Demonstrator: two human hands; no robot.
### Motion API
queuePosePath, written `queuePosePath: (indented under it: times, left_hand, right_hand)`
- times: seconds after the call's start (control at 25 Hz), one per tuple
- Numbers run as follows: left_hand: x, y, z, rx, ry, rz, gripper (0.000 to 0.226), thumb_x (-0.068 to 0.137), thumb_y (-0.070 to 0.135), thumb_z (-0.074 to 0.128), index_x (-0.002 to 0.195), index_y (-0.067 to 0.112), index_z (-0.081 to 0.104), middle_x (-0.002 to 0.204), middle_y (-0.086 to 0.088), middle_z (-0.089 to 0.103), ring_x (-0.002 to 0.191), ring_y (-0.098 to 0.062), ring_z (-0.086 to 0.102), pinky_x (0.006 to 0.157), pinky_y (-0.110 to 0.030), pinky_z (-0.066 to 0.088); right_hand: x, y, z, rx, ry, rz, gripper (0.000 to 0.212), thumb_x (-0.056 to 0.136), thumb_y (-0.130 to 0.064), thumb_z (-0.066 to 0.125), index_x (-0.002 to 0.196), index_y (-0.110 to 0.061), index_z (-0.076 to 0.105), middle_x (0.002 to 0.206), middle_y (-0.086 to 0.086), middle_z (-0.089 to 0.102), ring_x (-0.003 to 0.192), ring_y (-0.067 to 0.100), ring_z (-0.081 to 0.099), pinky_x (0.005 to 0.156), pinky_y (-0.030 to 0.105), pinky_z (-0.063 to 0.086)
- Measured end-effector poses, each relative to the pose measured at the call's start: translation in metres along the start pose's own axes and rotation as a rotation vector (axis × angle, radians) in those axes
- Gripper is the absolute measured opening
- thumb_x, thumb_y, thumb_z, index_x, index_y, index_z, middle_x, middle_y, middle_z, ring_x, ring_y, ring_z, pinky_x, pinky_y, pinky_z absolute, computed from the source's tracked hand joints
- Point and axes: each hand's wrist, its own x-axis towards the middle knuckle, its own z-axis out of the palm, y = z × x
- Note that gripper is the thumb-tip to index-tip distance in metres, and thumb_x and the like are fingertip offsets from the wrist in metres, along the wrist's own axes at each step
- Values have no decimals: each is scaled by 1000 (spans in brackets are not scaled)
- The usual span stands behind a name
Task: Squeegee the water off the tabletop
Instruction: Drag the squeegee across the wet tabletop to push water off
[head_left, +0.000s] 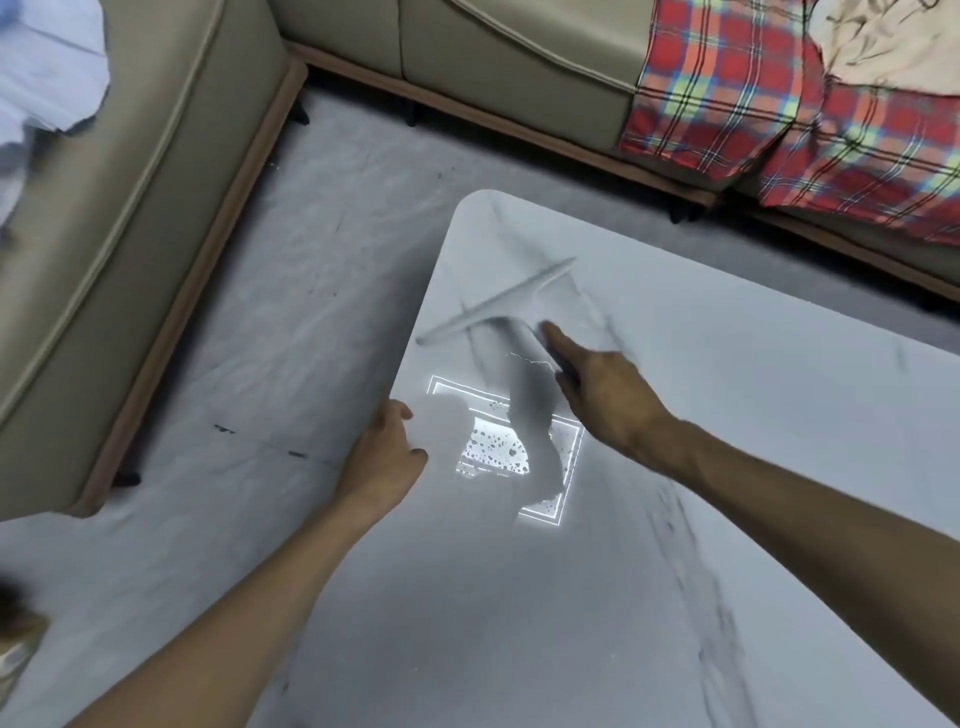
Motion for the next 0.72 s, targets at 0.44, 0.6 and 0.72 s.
queuePosePath:
  times: [0.44,0.6,0.72]
  left_hand:
    - [-25,4,-8,-88,195,-63,25,83,7,61,106,14,56,102,-4,64,93,-28,62,80,-36,52]
    - [-37,-11,-26,-188,409,-102,12,88,9,58,99,13,58,83,-3,64,79,-25,61,71,-30,47]
    - [-39,-32,-33,-193,454,-166,11,94,14,46,101,16,54,88,-8,68,82,-29,64,73,-38,52]
  right_hand:
    - [-126,71,-27,99,-54,131,51,98,-38,42,145,-49,25,78,-1,67,79,29,60,77,36,50]
    - [-101,15,-12,-94,-128,-206,53,101,-43,33,151,-37,17,118,-1,66,103,33,60,79,38,48]
    - [-78,-33,28,-283,-260,-467,50,103,-40,30,151,-37,18,125,-3,59,100,32,60,69,34,39]
